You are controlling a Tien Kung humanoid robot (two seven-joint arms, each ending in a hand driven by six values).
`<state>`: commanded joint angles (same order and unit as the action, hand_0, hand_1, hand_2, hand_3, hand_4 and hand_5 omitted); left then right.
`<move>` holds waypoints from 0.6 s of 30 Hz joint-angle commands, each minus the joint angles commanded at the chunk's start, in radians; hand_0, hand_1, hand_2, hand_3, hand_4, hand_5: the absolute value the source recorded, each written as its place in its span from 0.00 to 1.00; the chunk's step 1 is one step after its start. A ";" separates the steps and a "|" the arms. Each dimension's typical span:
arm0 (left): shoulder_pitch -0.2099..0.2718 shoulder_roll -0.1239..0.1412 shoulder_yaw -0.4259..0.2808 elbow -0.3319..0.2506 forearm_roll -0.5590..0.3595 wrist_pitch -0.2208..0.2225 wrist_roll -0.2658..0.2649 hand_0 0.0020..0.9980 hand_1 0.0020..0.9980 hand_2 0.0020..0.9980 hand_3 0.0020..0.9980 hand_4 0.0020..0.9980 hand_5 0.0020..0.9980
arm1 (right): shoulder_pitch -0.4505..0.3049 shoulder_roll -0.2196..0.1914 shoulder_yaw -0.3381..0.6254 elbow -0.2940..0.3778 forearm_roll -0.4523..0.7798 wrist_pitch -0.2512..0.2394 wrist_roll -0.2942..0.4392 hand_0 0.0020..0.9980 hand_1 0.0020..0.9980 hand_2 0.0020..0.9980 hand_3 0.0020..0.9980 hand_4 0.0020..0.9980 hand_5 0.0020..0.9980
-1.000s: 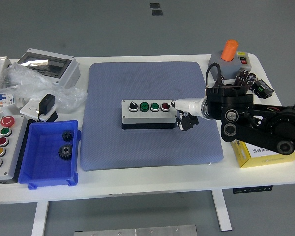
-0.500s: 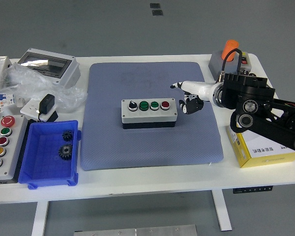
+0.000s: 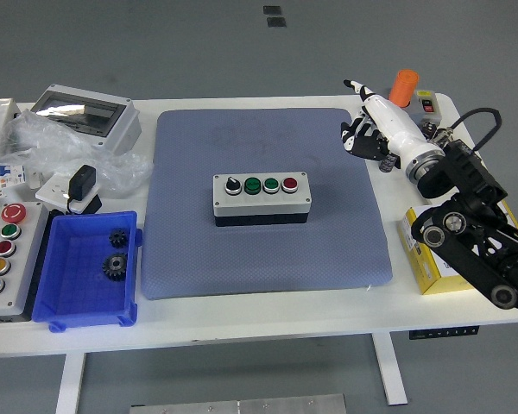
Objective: Pick up the button,place it on the desk,press the button,press the button
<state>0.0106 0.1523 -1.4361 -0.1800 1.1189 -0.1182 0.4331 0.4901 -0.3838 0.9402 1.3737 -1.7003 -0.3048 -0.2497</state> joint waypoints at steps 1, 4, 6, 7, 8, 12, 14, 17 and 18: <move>0.001 -0.001 0.003 0.000 -0.001 0.006 0.003 0.73 0.74 0.61 0.62 0.58 0.19 | -0.029 0.013 0.025 -0.014 0.015 -0.036 0.036 0.52 0.56 0.60 0.88 0.56 0.15; 0.004 -0.005 0.012 0.000 -0.007 0.019 0.008 0.73 0.74 0.60 0.62 0.56 0.18 | -0.124 0.059 0.097 -0.065 0.120 -0.156 0.156 0.71 0.71 0.75 0.87 0.59 0.24; 0.007 -0.008 0.016 0.000 -0.011 0.023 0.009 0.73 0.74 0.60 0.62 0.56 0.18 | -0.179 0.086 0.123 -0.089 0.198 -0.234 0.234 0.71 0.71 0.75 0.87 0.59 0.24; 0.009 -0.010 0.018 0.000 -0.012 0.025 0.009 0.73 0.74 0.60 0.62 0.56 0.18 | -0.207 0.098 0.127 -0.097 0.240 -0.276 0.276 0.71 0.71 0.75 0.87 0.59 0.24; 0.010 -0.011 0.019 0.000 -0.014 0.026 0.009 0.73 0.74 0.60 0.62 0.56 0.18 | -0.231 0.107 0.128 -0.102 0.273 -0.307 0.310 0.71 0.71 0.75 0.87 0.59 0.24; 0.012 -0.014 0.021 0.000 -0.018 0.030 0.007 0.73 0.73 0.60 0.64 0.55 0.19 | -0.306 0.113 0.116 -0.091 0.427 -0.341 0.464 0.81 0.78 0.81 0.90 0.67 0.45; 0.012 -0.014 0.021 0.000 -0.019 0.031 0.005 0.73 0.73 0.60 0.64 0.55 0.19 | -0.319 0.109 0.114 -0.072 0.502 -0.341 0.540 0.81 0.78 0.81 0.90 0.67 0.45; 0.011 -0.015 0.022 0.000 -0.020 0.032 0.004 0.73 0.72 0.60 0.65 0.55 0.20 | -0.324 0.103 0.118 -0.036 0.613 -0.341 0.651 0.85 0.80 0.85 0.90 0.71 0.57; 0.011 -0.015 0.022 0.000 -0.020 0.032 0.004 0.73 0.72 0.60 0.65 0.55 0.20 | -0.324 0.101 0.120 -0.024 0.649 -0.341 0.687 0.85 0.80 0.85 0.90 0.71 0.57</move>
<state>0.0214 0.1372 -1.4143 -0.1800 1.0991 -0.0863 0.4366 0.1658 -0.2824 1.0597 1.3493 -1.0511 -0.6454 0.4373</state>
